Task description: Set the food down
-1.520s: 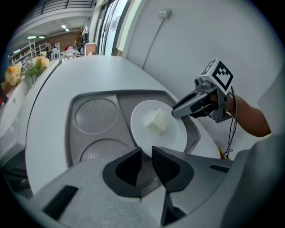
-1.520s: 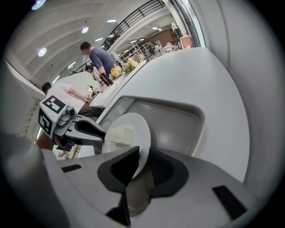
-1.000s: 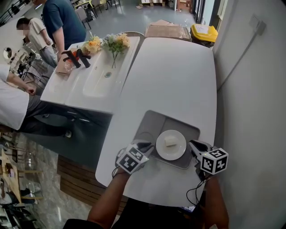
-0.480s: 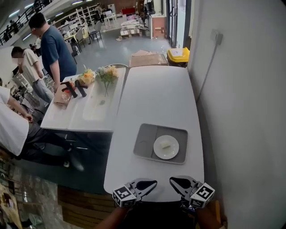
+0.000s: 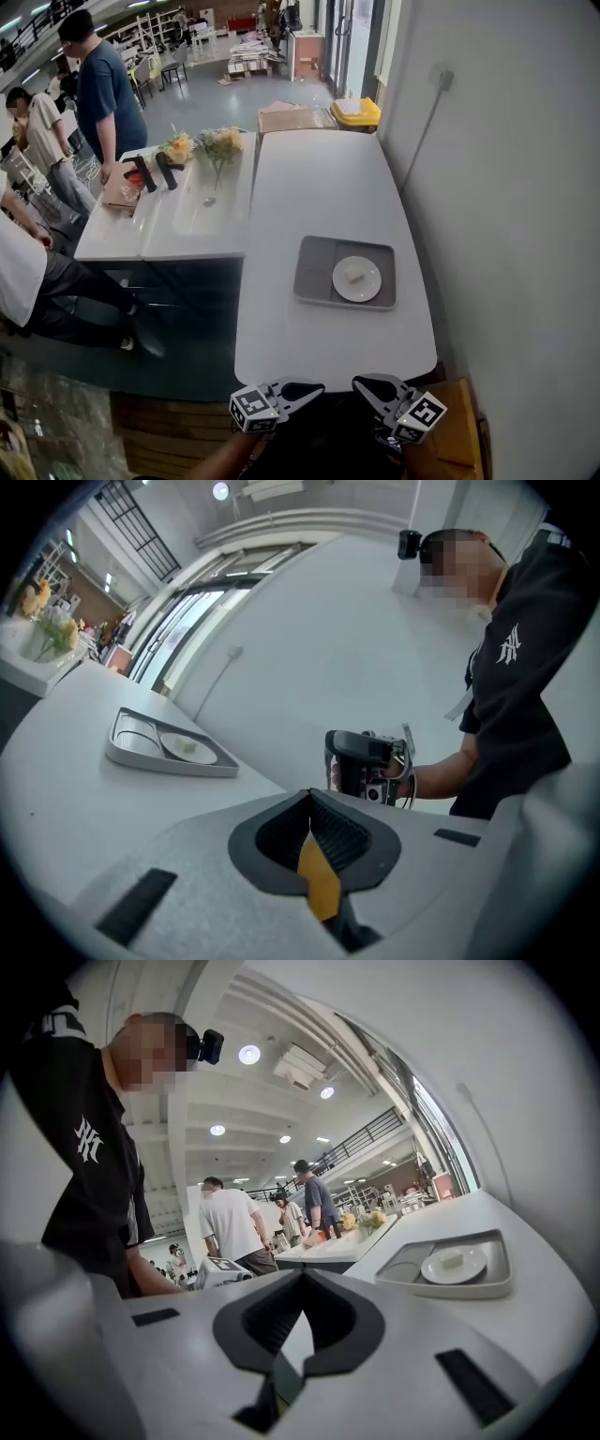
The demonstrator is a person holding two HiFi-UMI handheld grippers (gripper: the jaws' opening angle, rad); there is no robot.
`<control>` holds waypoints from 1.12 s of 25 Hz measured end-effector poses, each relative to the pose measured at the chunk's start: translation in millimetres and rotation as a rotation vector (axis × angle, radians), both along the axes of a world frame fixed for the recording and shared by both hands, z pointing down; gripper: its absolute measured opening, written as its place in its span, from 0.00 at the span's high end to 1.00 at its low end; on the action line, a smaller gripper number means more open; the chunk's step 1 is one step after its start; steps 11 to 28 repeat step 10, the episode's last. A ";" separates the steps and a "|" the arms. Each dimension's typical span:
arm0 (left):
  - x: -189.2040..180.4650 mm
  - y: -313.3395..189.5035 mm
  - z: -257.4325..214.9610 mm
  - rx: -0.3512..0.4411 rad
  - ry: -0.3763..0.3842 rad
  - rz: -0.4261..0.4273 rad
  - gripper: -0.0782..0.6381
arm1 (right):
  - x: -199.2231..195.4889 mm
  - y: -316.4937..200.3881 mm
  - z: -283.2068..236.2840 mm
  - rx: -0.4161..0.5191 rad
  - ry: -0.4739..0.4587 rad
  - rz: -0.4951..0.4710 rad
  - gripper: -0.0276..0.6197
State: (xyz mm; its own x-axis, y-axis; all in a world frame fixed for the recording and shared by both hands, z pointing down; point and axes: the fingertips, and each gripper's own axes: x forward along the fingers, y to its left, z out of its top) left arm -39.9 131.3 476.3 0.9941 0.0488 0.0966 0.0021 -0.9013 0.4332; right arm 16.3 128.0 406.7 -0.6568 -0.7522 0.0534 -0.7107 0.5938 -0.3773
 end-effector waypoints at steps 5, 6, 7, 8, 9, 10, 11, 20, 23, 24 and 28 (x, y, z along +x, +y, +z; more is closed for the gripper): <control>-11.5 8.6 -24.5 0.036 0.038 -0.025 0.88 | -12.8 19.9 -4.2 -0.011 0.031 -0.025 0.95; -14.0 10.8 -29.6 0.037 0.042 -0.032 0.88 | -14.4 22.6 -6.5 -0.014 0.034 -0.031 0.95; -17.1 13.5 -32.9 0.031 0.042 -0.040 0.88 | -16.6 24.6 -9.8 -0.016 0.037 -0.037 0.95; -20.5 16.9 -34.6 0.020 0.040 -0.048 0.88 | -19.1 26.7 -13.9 -0.015 0.039 -0.043 0.95; -24.0 21.2 -35.5 0.007 0.037 -0.056 0.88 | -21.9 28.9 -18.4 -0.012 0.042 -0.050 0.95; -27.6 25.8 -36.1 -0.008 0.034 -0.064 0.88 | -24.7 31.1 -23.0 -0.008 0.045 -0.057 0.95; -27.6 25.8 -36.1 -0.008 0.034 -0.064 0.88 | -24.7 31.1 -23.0 -0.008 0.045 -0.057 0.95; -27.6 25.8 -36.1 -0.008 0.034 -0.064 0.88 | -24.7 31.1 -23.0 -0.008 0.045 -0.057 0.95; -27.6 25.8 -36.1 -0.008 0.034 -0.064 0.88 | -24.7 31.1 -23.0 -0.008 0.045 -0.057 0.95; -27.6 25.8 -36.1 -0.008 0.034 -0.064 0.88 | -24.7 31.1 -23.0 -0.008 0.045 -0.057 0.95; -27.6 25.8 -36.1 -0.008 0.034 -0.064 0.88 | -24.7 31.1 -23.0 -0.008 0.045 -0.057 0.95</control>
